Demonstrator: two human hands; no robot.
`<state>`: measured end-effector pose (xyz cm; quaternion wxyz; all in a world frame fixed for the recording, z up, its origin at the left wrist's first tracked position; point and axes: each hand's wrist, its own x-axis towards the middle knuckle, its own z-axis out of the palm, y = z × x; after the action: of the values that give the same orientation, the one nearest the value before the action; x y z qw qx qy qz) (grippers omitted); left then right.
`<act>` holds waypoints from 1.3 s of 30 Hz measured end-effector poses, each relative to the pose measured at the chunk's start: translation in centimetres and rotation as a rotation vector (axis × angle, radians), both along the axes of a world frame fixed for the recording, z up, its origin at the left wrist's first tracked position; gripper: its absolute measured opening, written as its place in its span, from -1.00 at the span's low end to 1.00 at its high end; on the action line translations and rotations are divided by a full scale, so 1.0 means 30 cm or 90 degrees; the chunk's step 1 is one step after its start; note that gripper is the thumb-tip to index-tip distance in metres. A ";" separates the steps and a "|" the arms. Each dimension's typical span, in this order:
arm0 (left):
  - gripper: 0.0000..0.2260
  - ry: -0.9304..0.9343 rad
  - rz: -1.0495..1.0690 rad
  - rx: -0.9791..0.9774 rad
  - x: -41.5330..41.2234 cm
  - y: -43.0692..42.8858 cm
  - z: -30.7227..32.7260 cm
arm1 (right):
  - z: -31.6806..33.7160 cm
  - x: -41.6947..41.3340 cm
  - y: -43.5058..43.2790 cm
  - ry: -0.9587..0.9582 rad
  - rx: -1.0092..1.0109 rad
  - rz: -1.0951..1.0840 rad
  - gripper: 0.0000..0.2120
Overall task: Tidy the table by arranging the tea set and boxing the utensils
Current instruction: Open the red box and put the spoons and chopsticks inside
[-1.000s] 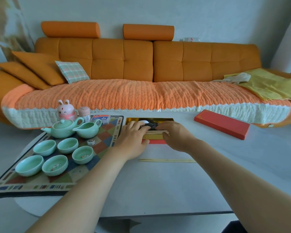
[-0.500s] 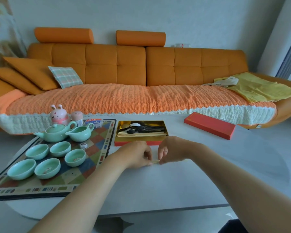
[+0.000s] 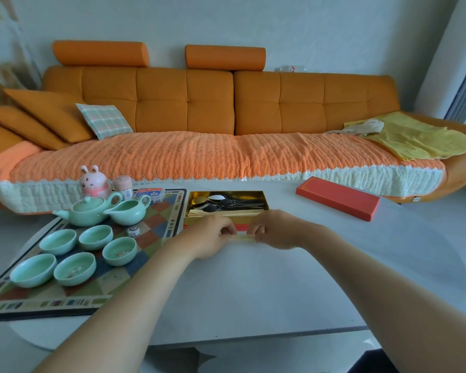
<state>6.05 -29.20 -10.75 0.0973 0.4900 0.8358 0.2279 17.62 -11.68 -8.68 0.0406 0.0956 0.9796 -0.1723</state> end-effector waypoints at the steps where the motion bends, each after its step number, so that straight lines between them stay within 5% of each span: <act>1: -0.87 0.028 0.012 0.022 -0.019 -0.003 0.004 | 0.002 -0.010 0.007 0.022 0.015 -0.013 -0.78; 10: -0.71 0.372 0.143 0.168 -0.135 -0.014 -0.007 | -0.002 -0.120 0.018 0.246 0.002 -0.133 -0.61; 17: -0.53 0.307 0.084 -0.062 -0.142 -0.004 -0.073 | -0.068 -0.210 0.033 0.242 0.116 -0.148 -0.58; 26: -0.48 0.304 0.082 -0.061 -0.144 -0.007 -0.065 | -0.100 -0.231 0.006 0.292 0.080 -0.112 -0.70; 39: -0.34 0.199 0.166 -0.178 -0.121 0.013 -0.057 | -0.097 -0.125 -0.006 0.120 0.162 -0.014 -0.58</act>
<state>2.42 -28.80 -12.45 0.0033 0.3893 0.9201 0.0422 13.88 -11.88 -11.59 -0.0662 0.0939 0.9918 -0.0551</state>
